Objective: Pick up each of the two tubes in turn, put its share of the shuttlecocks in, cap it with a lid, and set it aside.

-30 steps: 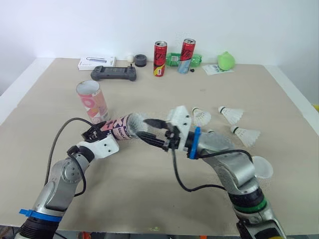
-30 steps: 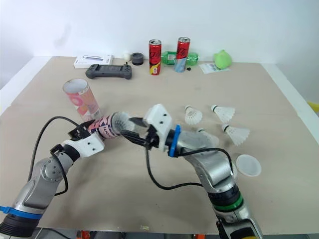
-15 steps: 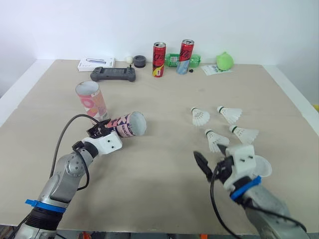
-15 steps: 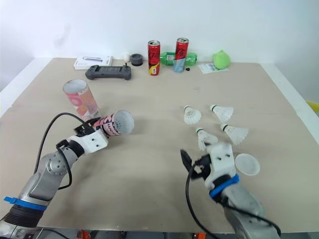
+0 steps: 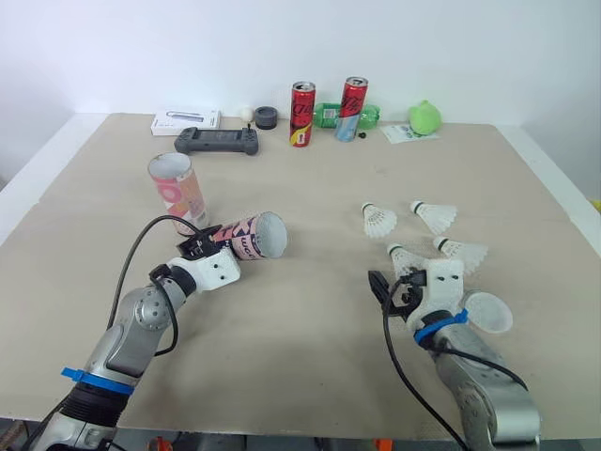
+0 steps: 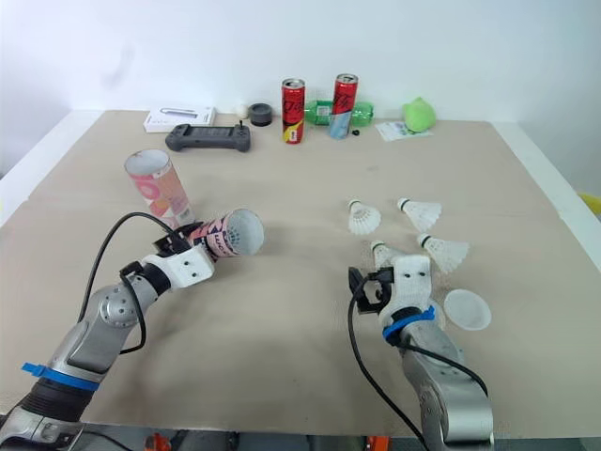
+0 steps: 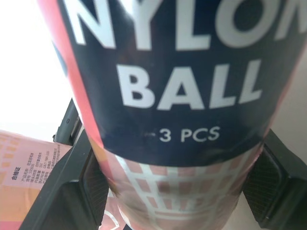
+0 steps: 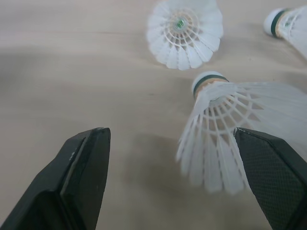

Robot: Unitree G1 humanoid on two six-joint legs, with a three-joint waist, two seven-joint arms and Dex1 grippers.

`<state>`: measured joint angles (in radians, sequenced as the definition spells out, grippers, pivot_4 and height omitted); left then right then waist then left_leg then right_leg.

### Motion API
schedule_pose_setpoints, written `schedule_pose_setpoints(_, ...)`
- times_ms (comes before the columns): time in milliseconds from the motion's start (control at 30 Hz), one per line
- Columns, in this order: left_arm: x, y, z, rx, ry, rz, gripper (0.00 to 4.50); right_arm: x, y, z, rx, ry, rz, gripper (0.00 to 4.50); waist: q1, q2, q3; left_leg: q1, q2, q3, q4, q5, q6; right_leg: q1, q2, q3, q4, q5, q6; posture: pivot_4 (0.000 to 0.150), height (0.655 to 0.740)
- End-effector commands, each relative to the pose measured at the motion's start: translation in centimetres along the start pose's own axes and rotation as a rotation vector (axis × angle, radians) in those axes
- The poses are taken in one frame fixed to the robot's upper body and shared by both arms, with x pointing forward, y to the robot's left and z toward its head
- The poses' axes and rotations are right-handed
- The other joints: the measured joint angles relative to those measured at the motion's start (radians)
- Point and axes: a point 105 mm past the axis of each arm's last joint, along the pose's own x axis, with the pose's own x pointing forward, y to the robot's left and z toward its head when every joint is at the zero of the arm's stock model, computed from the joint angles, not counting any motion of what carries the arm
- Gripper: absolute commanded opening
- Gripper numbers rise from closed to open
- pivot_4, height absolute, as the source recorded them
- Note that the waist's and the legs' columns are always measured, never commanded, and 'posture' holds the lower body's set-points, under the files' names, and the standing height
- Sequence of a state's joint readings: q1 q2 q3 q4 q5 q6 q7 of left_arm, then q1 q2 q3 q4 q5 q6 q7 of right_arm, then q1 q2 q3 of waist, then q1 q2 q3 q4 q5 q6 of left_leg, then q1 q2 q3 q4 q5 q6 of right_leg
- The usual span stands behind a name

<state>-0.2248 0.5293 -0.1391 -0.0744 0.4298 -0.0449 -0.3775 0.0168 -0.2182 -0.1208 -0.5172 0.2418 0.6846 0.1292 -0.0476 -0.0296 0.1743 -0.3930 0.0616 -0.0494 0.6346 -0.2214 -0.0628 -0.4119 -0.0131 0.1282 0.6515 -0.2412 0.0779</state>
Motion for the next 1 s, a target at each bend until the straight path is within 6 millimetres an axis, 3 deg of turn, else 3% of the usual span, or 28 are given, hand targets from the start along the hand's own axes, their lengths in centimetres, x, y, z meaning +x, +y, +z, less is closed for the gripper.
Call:
schedule_pose_setpoints(33,-0.5,0.2,0.3,0.001,-0.007,0.016,3.18,0.6,-0.8,1.5,-0.002,-0.064,-0.029,3.1,0.0,0.0,0.0,0.0,0.0,0.0,0.0,0.0,0.0,0.0,0.0,0.0,0.0,0.0,0.001,0.15,0.74)
schedule_pose_setpoints(233,-0.6,0.2,0.2,0.001,0.005,0.023,3.18,0.7,-0.7,2.0,-0.014,-0.078,0.006,0.15,0.0,0.0,0.0,0.0,0.0,-0.001,-0.001,-0.001,0.0,0.0,0.0,-0.001,0.0,0.0,0.002,0.15,0.74)
schedule_pose_setpoints(267,-0.5,0.2,0.3,0.0,0.004,0.024,3.18,0.4,-0.1,2.6,-0.025,-0.097,0.062,0.03,0.0,0.0,0.0,0.0,0.0,-0.001,-0.001,-0.001,0.0,0.0,0.0,-0.001,0.0,-0.001,0.001,0.15,0.74)
schedule_pose_setpoints(333,-0.4,0.3,0.4,-0.002,0.002,0.024,3.18,-0.2,1.1,3.7,-0.044,-0.13,0.175,0.03,-0.001,0.0,0.0,0.0,0.0,-0.001,-0.001,-0.001,0.0,0.0,0.0,0.0,0.0,-0.001,0.001,0.15,0.74)
schedule_pose_setpoints(433,-0.1,0.2,0.5,-0.005,-0.002,0.018,3.18,-2.0,4.8,7.6,-0.111,-0.245,0.487,0.03,-0.001,0.003,0.002,0.0,0.0,-0.001,-0.001,-0.001,0.0,0.0,0.0,0.0,0.0,-0.001,0.0,0.15,0.74)
schedule_pose_setpoints(600,0.3,0.2,0.7,-0.004,-0.011,0.012,3.18,-2.7,7.7,10.7,-0.232,-0.289,0.707,0.03,-0.001,0.003,0.002,0.001,0.0,-0.003,0.0,0.0,0.001,0.001,0.002,-0.001,0.0,-0.001,0.0,0.15,0.74)
schedule_pose_setpoints(767,0.8,0.3,1.0,-0.004,-0.02,0.016,3.18,-1.9,11.0,10.7,-0.433,-0.267,0.861,0.03,-0.001,0.003,0.002,0.0,0.0,-0.004,0.0,0.0,0.001,0.001,0.002,-0.002,-0.001,-0.001,0.0,0.15,0.74)
schedule_pose_setpoints(1000,0.9,0.3,1.4,-0.008,-0.028,0.026,3.18,-0.9,13.9,10.0,-0.48,-0.276,0.971,0.03,0.0,0.003,0.002,-0.002,0.0,-0.005,-0.001,0.0,0.002,0.0,0.002,-0.003,-0.001,0.0,0.002,0.15,0.74)
